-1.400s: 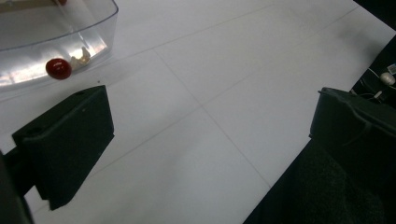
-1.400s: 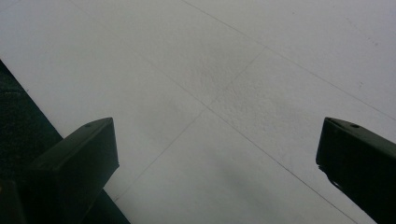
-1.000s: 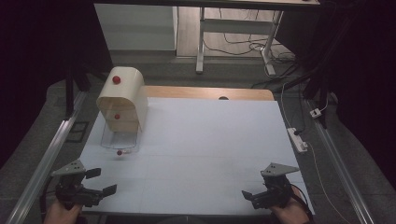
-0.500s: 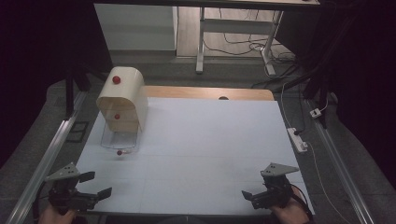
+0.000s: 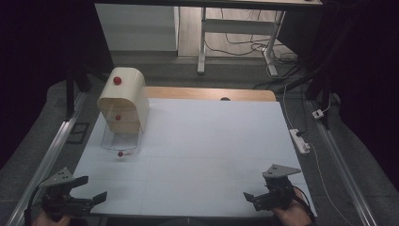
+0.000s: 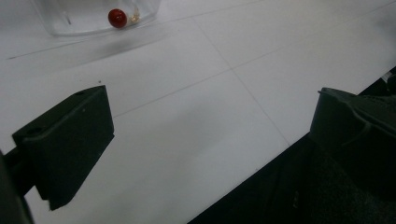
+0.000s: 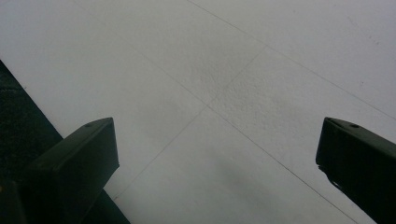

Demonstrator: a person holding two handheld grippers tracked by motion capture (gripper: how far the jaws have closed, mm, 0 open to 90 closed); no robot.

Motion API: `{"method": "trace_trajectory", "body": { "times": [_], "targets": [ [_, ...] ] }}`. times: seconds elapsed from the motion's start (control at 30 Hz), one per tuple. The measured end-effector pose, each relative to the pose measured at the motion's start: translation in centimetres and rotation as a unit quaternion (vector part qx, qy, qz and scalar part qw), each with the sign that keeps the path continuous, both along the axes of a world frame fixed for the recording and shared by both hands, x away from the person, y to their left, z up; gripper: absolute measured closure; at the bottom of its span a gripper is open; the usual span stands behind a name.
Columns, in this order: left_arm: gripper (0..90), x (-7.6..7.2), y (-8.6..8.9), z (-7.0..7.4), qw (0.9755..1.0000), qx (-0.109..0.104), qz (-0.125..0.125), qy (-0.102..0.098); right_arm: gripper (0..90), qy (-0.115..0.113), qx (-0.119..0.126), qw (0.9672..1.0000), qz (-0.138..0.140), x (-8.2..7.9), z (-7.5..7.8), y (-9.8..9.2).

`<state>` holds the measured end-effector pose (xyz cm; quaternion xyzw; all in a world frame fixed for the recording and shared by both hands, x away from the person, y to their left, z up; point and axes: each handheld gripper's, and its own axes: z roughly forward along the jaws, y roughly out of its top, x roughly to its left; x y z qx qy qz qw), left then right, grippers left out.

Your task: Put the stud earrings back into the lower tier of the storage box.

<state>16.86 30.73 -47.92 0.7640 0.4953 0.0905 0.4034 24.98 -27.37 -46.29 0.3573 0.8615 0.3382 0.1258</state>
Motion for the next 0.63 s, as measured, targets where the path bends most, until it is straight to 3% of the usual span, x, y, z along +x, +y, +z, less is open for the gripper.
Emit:
{"method": "trace_trajectory", "body": {
  "times": [0.27,0.5,0.63],
  "targets": [
    [0.0,-0.54,-0.02,0.01,0.9998,0.019,0.002,0.006,0.0,0.000,-0.003,1.0000,0.000,0.00,0.01,0.02],
    [0.0,-1.02,-0.28,-0.08,0.9988,0.044,-0.001,0.023,0.0,-0.001,-0.006,1.0000,0.000,0.00,0.00,0.08],
    [0.0,-0.80,-0.17,-0.07,0.9990,0.036,0.001,0.028,0.0,0.000,-0.010,1.0000,-0.002,0.05,-0.06,0.08]
  ]
}}
